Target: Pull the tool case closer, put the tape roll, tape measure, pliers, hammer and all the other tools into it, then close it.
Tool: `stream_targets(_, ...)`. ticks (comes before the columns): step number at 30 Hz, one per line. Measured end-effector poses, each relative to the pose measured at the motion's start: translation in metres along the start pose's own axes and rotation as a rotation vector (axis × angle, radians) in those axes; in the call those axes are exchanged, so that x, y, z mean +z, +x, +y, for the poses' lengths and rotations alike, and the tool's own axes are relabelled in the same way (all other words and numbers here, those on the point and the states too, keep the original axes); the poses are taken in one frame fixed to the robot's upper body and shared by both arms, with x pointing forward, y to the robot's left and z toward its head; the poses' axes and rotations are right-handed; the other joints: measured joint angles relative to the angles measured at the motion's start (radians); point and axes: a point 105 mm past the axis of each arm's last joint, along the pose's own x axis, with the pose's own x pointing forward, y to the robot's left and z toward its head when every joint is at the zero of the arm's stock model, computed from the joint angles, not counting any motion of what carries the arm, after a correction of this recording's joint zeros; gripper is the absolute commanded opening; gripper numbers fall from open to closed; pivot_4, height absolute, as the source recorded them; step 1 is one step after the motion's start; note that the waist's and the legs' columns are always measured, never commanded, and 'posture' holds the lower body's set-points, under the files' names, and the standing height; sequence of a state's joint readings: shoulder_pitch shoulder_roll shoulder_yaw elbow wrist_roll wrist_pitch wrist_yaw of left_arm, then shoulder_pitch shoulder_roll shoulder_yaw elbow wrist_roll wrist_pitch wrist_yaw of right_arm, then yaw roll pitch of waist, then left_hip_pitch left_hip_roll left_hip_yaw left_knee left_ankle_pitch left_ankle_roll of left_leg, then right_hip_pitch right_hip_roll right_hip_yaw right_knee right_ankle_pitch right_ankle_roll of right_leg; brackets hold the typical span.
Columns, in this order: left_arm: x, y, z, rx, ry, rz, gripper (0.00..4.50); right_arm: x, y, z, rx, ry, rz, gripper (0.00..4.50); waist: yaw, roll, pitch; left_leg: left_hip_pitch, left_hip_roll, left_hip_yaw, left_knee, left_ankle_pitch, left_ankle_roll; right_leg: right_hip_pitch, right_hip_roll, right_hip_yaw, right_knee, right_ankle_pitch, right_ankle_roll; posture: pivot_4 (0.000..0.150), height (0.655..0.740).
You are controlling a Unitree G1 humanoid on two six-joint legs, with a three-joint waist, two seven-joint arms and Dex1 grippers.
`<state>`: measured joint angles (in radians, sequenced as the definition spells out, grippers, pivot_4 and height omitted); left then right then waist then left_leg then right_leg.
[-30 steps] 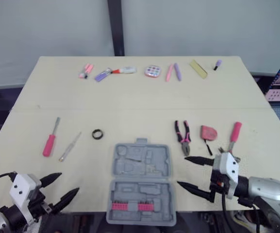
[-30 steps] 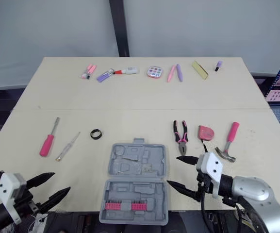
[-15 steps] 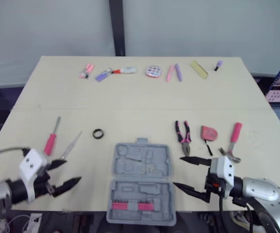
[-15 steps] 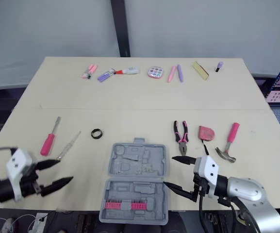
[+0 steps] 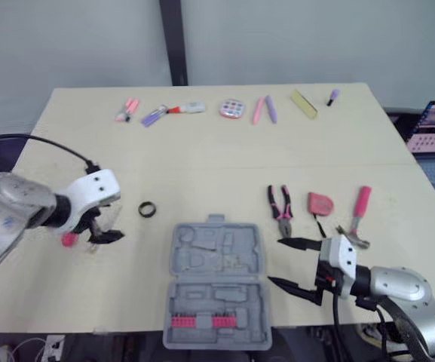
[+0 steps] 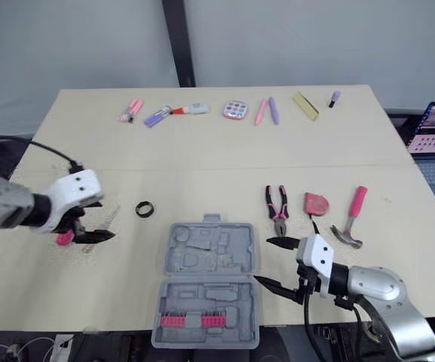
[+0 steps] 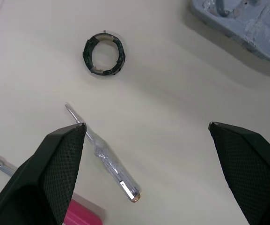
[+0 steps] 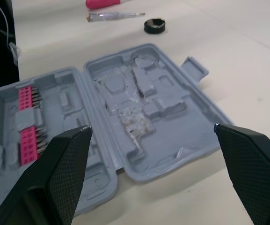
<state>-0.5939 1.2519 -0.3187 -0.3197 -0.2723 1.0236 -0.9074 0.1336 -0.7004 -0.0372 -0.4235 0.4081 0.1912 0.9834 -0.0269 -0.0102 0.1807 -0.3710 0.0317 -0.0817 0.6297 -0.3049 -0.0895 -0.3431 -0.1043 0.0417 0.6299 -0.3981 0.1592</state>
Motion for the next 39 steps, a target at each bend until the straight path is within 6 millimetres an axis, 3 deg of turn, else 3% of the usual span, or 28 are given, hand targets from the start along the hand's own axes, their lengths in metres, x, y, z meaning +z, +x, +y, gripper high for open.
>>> stream_targets(5,0.013,0.025,0.003,-0.038,0.027,0.03,4.5,0.0,-0.001,-0.001,-0.003,0.001,0.006,4.42,0.001,0.0,0.0,0.0,0.0,0.0,0.002,0.0,0.0,0.0,0.0,0.0,0.0,0.0,0.0,0.15,0.74)
stream_targets(16,0.012,0.063,0.014,-0.063,0.052,0.078,4.5,-0.001,-0.001,-0.002,-0.006,-0.001,0.014,4.42,0.002,-0.001,0.001,0.0,0.0,0.0,0.004,0.0,0.0,0.001,0.0,0.0,0.002,0.0,0.001,0.15,0.74)
stream_targets(39,0.021,0.094,0.014,-0.114,0.101,0.083,4.5,-0.008,-0.003,0.001,-0.04,0.021,0.034,4.42,0.002,-0.002,0.001,0.0,0.0,0.0,0.006,0.0,0.0,0.0,0.0,0.0,0.007,0.0,0.001,0.15,0.74)
